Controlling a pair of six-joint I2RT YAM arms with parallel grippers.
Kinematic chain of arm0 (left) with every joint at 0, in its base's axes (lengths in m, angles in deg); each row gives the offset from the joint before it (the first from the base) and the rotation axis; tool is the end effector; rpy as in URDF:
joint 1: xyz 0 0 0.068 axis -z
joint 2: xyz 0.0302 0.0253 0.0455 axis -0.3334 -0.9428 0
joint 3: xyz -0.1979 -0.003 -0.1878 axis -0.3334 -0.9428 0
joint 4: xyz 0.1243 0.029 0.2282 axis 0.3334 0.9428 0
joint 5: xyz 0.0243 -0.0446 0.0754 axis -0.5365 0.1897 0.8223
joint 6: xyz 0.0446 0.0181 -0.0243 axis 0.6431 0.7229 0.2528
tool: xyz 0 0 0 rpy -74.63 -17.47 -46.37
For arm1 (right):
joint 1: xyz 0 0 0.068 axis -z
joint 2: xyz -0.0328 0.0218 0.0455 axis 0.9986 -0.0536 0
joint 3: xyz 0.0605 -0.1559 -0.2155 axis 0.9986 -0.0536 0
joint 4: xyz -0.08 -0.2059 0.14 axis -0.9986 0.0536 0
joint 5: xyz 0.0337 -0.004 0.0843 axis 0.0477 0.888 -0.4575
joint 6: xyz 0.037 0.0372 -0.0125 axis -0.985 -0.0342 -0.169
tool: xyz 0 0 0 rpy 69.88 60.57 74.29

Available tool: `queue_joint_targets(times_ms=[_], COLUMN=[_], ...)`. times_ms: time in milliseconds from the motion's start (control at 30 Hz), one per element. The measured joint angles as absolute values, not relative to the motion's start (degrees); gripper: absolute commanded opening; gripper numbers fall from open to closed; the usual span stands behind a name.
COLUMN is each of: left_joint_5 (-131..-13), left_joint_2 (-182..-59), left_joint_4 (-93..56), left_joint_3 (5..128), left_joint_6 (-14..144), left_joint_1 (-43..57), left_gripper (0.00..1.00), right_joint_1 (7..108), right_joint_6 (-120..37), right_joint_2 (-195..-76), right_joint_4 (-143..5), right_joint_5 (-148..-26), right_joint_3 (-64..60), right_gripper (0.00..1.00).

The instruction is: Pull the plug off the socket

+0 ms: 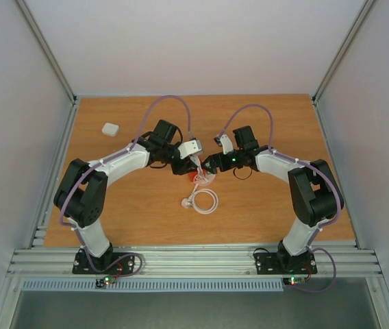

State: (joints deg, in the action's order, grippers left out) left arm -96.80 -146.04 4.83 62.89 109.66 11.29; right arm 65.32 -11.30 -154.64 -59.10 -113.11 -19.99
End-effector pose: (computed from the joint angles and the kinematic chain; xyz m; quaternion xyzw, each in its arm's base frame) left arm 0.3084 -0.2063 0.2102 0.5592 0.7231 -0.2640 0.3079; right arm 0.3181 0.1476 0.1714 -0.4314 0.8023 0.2735 0.3090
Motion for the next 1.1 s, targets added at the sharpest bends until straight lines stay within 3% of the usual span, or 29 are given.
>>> queue_joint_targets(times_ms=[1100], left_joint_5=[-99.94], left_joint_2=[-143.79], left_joint_4=[-1.03], left_joint_3=[58.00], left_joint_6=[103.91], left_joint_1=[9.17], left_gripper=[0.14], right_joint_1=[64.47], right_joint_6=[-9.29], right_joint_2=[-154.62], right_joint_4=[-63.98], right_joint_5=[-111.91], right_joint_3=[-21.43], right_gripper=[0.91])
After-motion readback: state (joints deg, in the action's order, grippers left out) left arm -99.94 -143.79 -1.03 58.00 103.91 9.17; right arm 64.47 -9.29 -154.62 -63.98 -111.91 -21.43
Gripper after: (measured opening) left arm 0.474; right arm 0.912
